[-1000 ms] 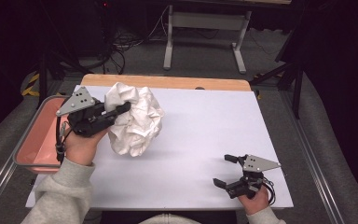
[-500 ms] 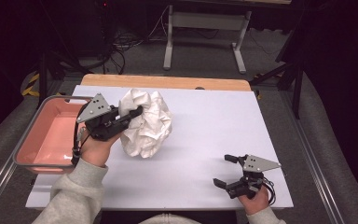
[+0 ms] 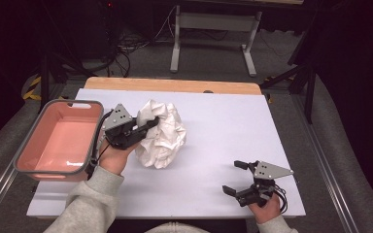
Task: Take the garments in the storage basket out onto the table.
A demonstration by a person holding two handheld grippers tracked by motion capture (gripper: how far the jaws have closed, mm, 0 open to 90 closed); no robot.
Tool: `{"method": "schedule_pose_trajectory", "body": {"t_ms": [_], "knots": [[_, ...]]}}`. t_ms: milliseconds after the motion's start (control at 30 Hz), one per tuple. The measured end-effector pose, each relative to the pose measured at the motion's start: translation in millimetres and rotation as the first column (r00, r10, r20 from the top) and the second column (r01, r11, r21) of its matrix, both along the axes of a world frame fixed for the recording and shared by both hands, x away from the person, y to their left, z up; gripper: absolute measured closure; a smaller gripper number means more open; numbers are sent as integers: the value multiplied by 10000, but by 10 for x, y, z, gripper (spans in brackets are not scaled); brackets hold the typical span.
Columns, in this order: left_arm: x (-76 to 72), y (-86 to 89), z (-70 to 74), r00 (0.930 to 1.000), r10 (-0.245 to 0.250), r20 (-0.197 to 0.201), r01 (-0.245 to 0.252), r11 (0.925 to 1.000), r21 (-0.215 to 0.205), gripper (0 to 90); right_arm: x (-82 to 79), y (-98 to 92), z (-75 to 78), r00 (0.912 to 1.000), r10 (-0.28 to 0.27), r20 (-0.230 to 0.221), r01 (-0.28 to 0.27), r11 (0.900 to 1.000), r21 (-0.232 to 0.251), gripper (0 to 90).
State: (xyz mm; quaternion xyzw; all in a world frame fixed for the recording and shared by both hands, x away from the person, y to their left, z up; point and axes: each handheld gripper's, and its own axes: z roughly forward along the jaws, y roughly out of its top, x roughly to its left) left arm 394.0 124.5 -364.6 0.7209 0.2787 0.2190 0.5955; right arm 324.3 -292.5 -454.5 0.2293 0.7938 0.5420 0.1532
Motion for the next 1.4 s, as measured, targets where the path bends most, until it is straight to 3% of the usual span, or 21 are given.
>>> {"method": "schedule_pose_trajectory", "body": {"t_ms": [433,733,1133,1400], "knots": [[156,-217,-228,9990,-82,-450,90,9998,184,757,3,-4,-1,10000,41,-8,-41,10000,19,20],[235,-369,-376,9989,-127,-458,142,9993,346,755,4,-5,-2,10000,63,-28,-63,10000,18,20],[314,-480,-533,9951,-519,-847,563,9971,505,741,5,-5,-5,10000,88,-44,-88,10000,5,20],[371,-532,-624,9904,-710,-1183,813,9931,848,728,7,-3,-6,9999,105,-58,-105,9999,-6,19]]}}
